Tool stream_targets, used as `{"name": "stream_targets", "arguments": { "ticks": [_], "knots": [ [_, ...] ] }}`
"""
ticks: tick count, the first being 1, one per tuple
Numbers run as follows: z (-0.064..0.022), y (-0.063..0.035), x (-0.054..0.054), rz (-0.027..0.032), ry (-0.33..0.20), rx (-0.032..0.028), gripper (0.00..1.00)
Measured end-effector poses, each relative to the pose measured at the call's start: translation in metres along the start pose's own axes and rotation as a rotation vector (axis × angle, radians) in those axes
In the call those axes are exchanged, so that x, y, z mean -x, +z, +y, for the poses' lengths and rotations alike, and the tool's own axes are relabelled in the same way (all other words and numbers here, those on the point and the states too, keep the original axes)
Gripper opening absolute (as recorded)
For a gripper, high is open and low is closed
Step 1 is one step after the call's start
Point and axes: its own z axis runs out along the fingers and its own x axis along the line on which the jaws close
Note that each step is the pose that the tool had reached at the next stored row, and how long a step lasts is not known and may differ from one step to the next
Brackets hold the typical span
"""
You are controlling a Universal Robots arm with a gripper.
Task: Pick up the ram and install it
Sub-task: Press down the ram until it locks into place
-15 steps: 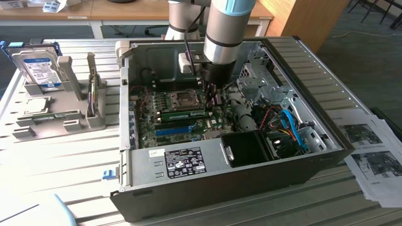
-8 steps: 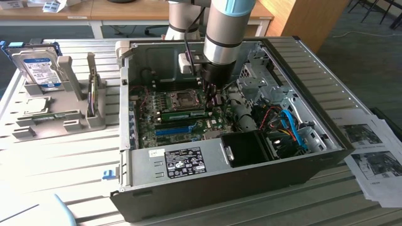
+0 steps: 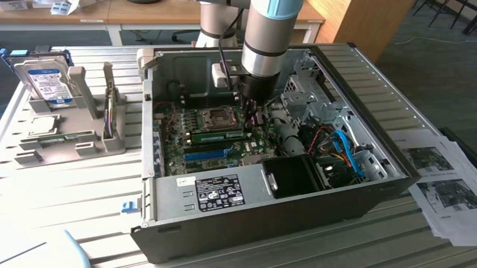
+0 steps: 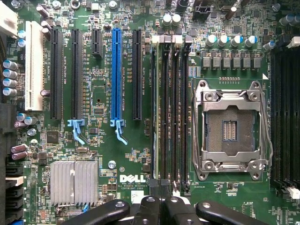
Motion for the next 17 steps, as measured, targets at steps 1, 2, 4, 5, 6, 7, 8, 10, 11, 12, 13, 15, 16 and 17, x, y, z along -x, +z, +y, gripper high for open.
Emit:
{"name": "stream_targets", "arguments": {
  "ticks": [1,2,4,5,6,7,8,10,11,12,13,15,16,17],
  "knots": [
    [0.0000,0.0003,0.000,-0.0001,0.000,-0.0002,0.09],
    [0.0000,0.0005,0.000,0.0002,0.000,-0.0001,0.09],
    [0.0000,0.0008,0.000,0.0005,0.000,0.0001,0.09],
    [0.0000,0.0008,0.000,0.0005,0.000,0.0002,0.09],
    [0.0000,0.0009,0.000,0.0004,0.000,0.0001,0.09],
    [0.0000,0.0010,0.000,0.0002,0.000,0.0001,0.09],
    [0.0000,0.0010,0.000,0.0001,0.000,0.0001,0.09],
    [0.0000,0.0005,0.000,-0.0005,0.000,-0.0001,0.09],
    [0.0000,-0.0004,0.000,-0.0010,0.000,-0.0002,0.09],
    [0.0001,-0.0018,0.000,-0.0009,0.000,0.0000,0.09],
    [0.0001,-0.0039,0.000,0.0003,0.000,0.0003,0.09],
    [0.0001,-0.0076,0.000,0.0004,0.000,0.0007,0.09],
    [0.0000,-0.0098,0.000,0.0007,0.000,0.0011,0.09],
    [0.0000,-0.0117,0.000,0.0008,0.000,0.0013,0.09]
  ]
}}
